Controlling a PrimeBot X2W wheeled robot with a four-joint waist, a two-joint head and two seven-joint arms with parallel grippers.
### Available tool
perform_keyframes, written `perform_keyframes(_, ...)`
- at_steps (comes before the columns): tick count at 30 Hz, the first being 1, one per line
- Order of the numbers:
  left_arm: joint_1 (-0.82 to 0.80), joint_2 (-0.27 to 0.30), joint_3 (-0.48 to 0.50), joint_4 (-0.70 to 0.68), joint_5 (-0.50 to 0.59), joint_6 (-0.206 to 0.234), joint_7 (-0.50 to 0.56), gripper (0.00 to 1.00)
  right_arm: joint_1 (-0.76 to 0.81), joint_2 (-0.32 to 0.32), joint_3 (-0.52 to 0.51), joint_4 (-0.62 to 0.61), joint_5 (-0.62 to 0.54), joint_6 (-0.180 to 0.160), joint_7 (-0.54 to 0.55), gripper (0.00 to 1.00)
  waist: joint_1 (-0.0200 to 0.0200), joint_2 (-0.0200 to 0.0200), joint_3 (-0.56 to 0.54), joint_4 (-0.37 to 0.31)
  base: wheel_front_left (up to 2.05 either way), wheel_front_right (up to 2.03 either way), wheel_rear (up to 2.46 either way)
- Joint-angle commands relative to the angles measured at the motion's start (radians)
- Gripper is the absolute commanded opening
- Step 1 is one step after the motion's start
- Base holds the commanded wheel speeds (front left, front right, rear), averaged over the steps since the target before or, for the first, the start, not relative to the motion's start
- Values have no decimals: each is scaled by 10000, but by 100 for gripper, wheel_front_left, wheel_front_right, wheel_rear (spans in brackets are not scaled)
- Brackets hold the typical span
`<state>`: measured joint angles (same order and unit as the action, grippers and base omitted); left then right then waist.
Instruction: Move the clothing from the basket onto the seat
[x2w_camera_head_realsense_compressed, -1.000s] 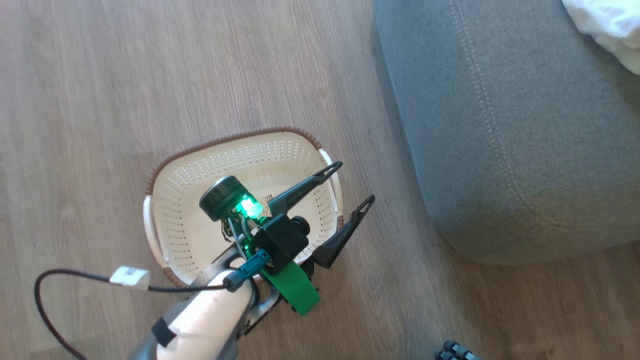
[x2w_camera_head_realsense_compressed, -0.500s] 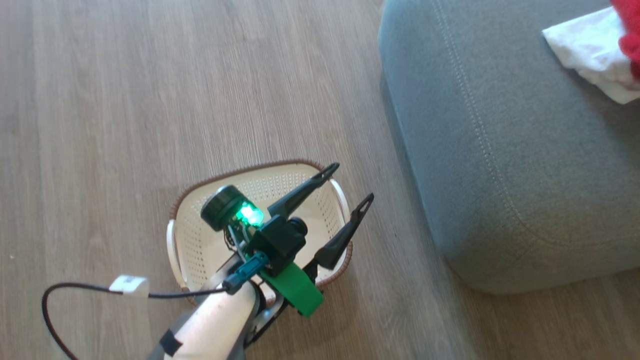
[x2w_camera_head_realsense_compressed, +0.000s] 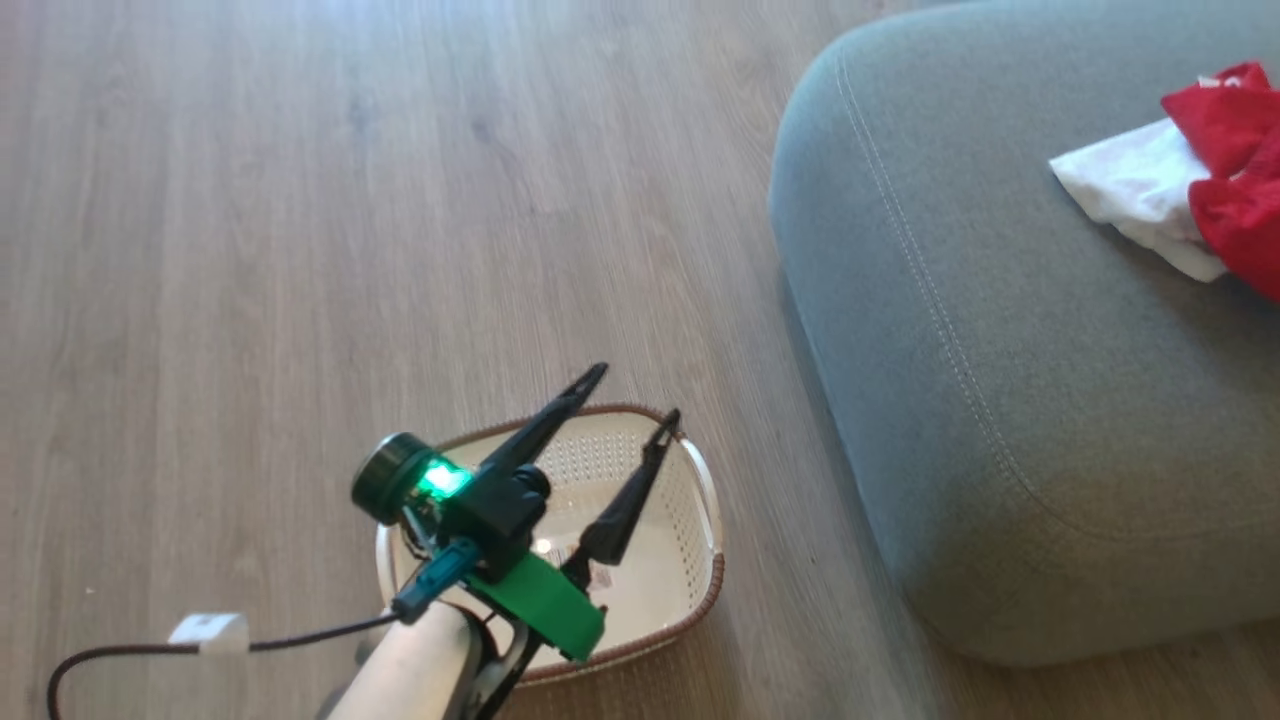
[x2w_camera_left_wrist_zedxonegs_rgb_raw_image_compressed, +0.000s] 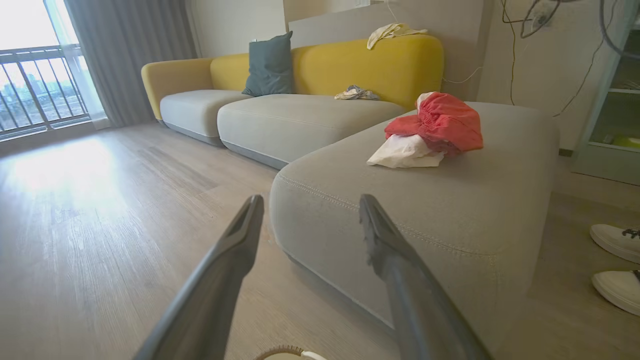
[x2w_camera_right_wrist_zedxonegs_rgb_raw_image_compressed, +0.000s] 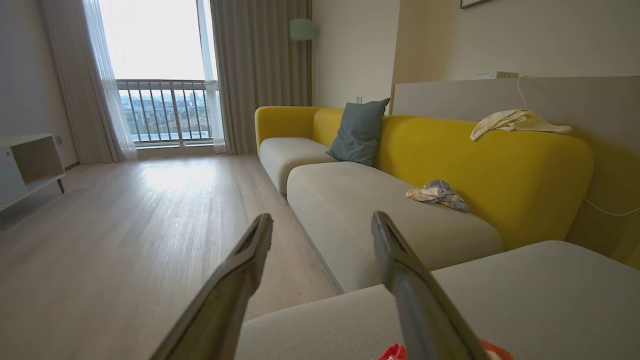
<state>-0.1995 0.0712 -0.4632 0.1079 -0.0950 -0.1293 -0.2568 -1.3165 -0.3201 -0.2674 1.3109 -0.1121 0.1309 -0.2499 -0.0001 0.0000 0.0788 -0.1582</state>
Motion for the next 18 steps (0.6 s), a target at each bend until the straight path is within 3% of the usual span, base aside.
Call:
perform_keyframes(1, -212, -40, 494, -409, 78, 20, -49, 100, -65, 246, 304, -334, 275, -2, -95, 100, 1, 0, -152, 154, 0, 0, 0)
perform_keyframes(4, -113, -71, 940, -547, 130, 74, -49, 100, 334, 451, 1189, -1024, 1225, -2, -111, 100, 1, 0, -237, 346, 0, 0, 0)
perform_keyframes(9, 10, -117, 1750, -709, 116, 257, -49, 100, 1878, 465, 3059, -3235, 3360, -2, -115, 100, 1, 0, -419, 762, 0, 0, 0)
perform_keyframes(14, 149, -158, 2587, -854, 57, 529, -49, 100, 3770, -279, 4826, -5824, 5441, -2, -116, 100, 1, 0, -611, 1186, 0, 0, 0)
perform_keyframes(18, 267, -182, 3175, -941, 51, 782, -49, 100, 5124, -719, 5382, -7555, 6495, -2, -117, 100, 1, 0, -744, 1512, 0, 0, 0)
